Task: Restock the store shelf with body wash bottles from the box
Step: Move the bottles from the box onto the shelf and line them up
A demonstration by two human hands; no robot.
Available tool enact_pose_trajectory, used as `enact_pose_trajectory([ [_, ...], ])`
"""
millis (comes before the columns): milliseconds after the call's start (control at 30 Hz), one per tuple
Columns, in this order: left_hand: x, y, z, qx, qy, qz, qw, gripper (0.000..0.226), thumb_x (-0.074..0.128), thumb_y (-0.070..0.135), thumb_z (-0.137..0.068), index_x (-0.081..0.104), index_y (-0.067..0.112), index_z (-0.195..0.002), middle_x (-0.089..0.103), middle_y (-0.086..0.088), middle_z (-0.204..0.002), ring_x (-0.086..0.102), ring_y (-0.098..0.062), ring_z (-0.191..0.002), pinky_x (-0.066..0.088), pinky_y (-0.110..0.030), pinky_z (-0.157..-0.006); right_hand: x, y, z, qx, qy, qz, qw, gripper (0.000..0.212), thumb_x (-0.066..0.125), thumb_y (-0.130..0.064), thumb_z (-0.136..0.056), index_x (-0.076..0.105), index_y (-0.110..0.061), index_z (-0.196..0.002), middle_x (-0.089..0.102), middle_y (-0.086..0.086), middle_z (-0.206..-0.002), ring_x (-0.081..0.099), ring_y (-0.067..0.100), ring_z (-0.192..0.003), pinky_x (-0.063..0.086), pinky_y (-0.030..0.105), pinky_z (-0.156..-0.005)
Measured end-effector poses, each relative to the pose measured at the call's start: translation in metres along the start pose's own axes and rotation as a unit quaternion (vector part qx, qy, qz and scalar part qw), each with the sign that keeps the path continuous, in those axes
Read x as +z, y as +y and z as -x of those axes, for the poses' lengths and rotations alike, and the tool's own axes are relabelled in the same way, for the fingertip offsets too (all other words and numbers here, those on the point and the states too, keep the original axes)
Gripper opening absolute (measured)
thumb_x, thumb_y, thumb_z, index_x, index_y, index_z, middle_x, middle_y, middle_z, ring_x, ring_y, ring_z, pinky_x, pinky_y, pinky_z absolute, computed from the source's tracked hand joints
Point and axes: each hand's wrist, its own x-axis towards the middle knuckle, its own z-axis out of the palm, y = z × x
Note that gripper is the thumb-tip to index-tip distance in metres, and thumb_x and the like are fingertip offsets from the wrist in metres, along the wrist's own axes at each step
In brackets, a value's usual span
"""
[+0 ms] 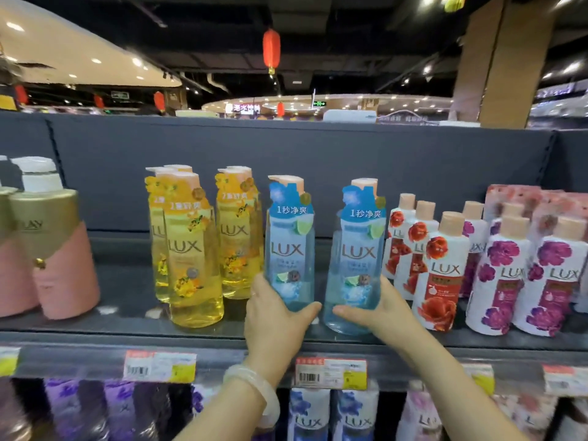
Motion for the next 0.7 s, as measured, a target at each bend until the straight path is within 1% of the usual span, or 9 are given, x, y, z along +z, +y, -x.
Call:
enact_pose_trajectory([
  [67, 0.0, 0.001, 0.002, -0.005, 0.002, -0.005, 1.0, 0.079, 0.083, 0.043, -0.059, 0.037, 0.016, -0.117, 0.055, -0.001, -0.115, 0.054, -0.022, -0.11, 0.049, -0.036, -0.085, 0.002, 0.002, 0.003, -0.012, 0.009, -0.01, 1.0, 0.053, 0.084, -0.015, -0.067, 0.052, -0.026, -0.107, 0.067, -0.008, -0.104, 0.066, 0.001, -0.091, 0.053, 0.017, -0.072],
  [200, -0.002, 0.003, 0.003, -0.026, -0.01, -0.01, 1.0, 0.087, 0.081, 0.049, -0.058, 0.035, 0.017, -0.124, 0.054, 0.0, -0.12, 0.053, -0.021, -0.115, 0.048, -0.038, -0.093, 0.006, 0.001, 0.006, -0.03, 0.026, -0.026, 0.999, 0.059, 0.084, -0.013, -0.066, 0.049, -0.026, -0.112, 0.064, -0.008, -0.108, 0.062, 0.003, -0.095, 0.049, 0.019, -0.073],
  [267, -0.004, 0.004, 0.006, -0.015, -0.015, -0.016, 1.0, 0.105, 0.08, 0.052, -0.059, 0.023, 0.014, -0.139, 0.043, -0.002, -0.138, 0.039, -0.021, -0.131, 0.037, -0.035, -0.108, 0.006, -0.004, 0.008, -0.044, 0.024, -0.028, 0.998, 0.071, 0.084, -0.014, -0.066, 0.042, -0.028, -0.121, 0.058, -0.015, -0.112, 0.057, -0.004, -0.096, 0.046, 0.017, -0.072],
  [333, -0.011, 0.005, 0.014, 0.007, -0.004, 0.015, 1.0, 0.115, 0.078, 0.05, -0.064, 0.007, 0.016, -0.148, 0.024, -0.001, -0.151, 0.02, -0.018, -0.142, 0.02, -0.033, -0.116, 0.007, -0.004, 0.013, -0.072, 0.073, -0.029, 0.994, 0.078, 0.082, -0.018, -0.067, 0.035, -0.032, -0.128, 0.053, -0.012, -0.121, 0.053, 0.004, -0.109, 0.045, 0.02, -0.089],
  [400, -0.025, -0.001, 0.025, 0.035, 0.044, 0.061, 0.997, 0.101, 0.077, 0.041, -0.07, 0.016, 0.017, -0.147, 0.027, 0.002, -0.148, 0.021, -0.014, -0.14, 0.02, -0.032, -0.117, 0.009, -0.004, 0.025, -0.146, 0.18, -0.017, 0.973, 0.065, 0.074, -0.033, -0.074, 0.042, -0.022, -0.129, 0.051, -0.004, -0.124, 0.049, 0.01, -0.115, 0.039, 0.014, -0.098],
  [467, -0.045, -0.017, 0.031, 0.067, 0.132, 0.067, 0.987, 0.079, 0.078, 0.028, -0.073, 0.034, 0.016, -0.137, 0.039, 0.005, -0.131, 0.033, -0.012, -0.129, 0.028, -0.035, -0.113, 0.017, -0.01, 0.04, -0.268, 0.251, 0.043, 0.929, 0.05, 0.058, -0.054, -0.083, 0.053, -0.014, -0.113, 0.054, -0.001, -0.106, 0.051, 0.003, -0.097, 0.037, 0.003, -0.087],
  [533, -0.065, -0.036, 0.024, 0.048, 0.209, 0.062, 0.975, 0.073, 0.08, 0.018, -0.07, 0.04, 0.01, -0.13, 0.04, 0.004, -0.121, 0.037, -0.016, -0.121, 0.033, -0.042, -0.109, 0.034, -0.016, 0.051, -0.351, 0.219, 0.092, 0.906, 0.033, 0.053, -0.047, -0.087, 0.057, -0.016, -0.097, 0.051, -0.005, -0.09, 0.051, -0.002, -0.087, 0.038, 0.004, -0.08],
  [600, -0.082, -0.048, 0.009, -0.003, 0.221, 0.05, 0.974, 0.084, 0.083, 0.02, -0.066, 0.036, 0.006, -0.134, 0.039, -0.005, -0.128, 0.033, -0.022, -0.126, 0.03, -0.044, -0.111, 0.064, -0.022, 0.054, -0.387, 0.129, 0.113, 0.906, 0.015, 0.054, -0.031, -0.084, 0.056, -0.021, -0.094, 0.051, -0.013, -0.089, 0.052, -0.005, -0.088, 0.04, 0.005, -0.079],
  [700, -0.096, -0.052, -0.014, -0.028, 0.153, 0.015, 0.988, 0.102, 0.084, 0.03, -0.064, 0.024, 0.006, -0.142, 0.033, -0.011, -0.141, 0.023, -0.022, -0.135, 0.023, -0.037, -0.112, 0.115, -0.036, 0.056, -0.35, 0.001, 0.142, 0.926, 0.034, 0.052, -0.035, -0.084, 0.05, -0.029, -0.118, 0.049, -0.019, -0.114, 0.046, -0.009, -0.11, 0.039, 0.013, -0.096],
])
